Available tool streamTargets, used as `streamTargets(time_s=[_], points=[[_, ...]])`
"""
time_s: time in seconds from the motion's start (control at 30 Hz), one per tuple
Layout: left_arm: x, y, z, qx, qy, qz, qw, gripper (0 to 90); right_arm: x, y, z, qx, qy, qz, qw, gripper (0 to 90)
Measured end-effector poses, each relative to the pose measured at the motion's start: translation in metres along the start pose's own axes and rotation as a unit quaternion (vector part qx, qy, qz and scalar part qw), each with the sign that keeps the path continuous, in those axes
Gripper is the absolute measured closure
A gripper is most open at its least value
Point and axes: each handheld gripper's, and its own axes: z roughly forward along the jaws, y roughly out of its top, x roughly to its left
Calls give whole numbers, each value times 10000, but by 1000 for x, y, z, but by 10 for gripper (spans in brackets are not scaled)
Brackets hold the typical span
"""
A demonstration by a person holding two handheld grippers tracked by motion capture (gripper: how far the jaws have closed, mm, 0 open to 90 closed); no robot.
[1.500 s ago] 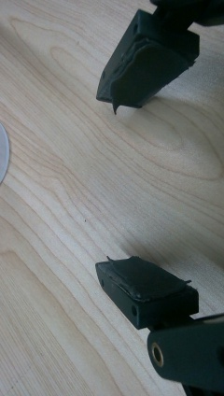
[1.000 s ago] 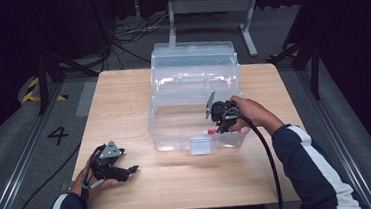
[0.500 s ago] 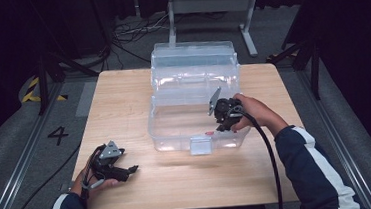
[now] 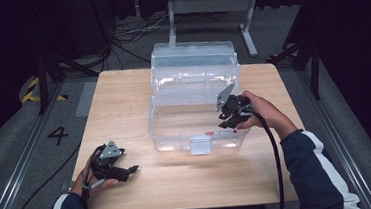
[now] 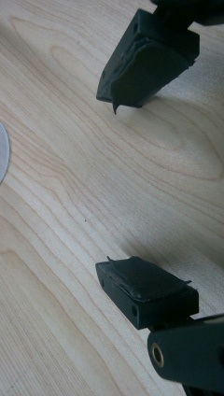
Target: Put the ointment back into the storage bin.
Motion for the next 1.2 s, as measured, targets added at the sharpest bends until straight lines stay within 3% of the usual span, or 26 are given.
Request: streamTargets(time_s=[0.33, 0.77, 1.0, 1.2], points=[[0, 0, 0, -1, 9, -10, 10000, 161, 3, -16, -16, -617, -194, 99, 9979, 632], [-1, 1, 0, 59, 12, -60, 10000, 157, 8, -33, -30, -1099, -453, 163, 9928, 593], [-3, 5, 1, 129, 133, -165, 9997, 176, 9, -41, -43, -1605, -768, 141, 9839, 562], [-4, 7, 2, 129, 141, -196, 9996, 190, 8, -46, -49, -1757, -867, 137, 9805, 519]])
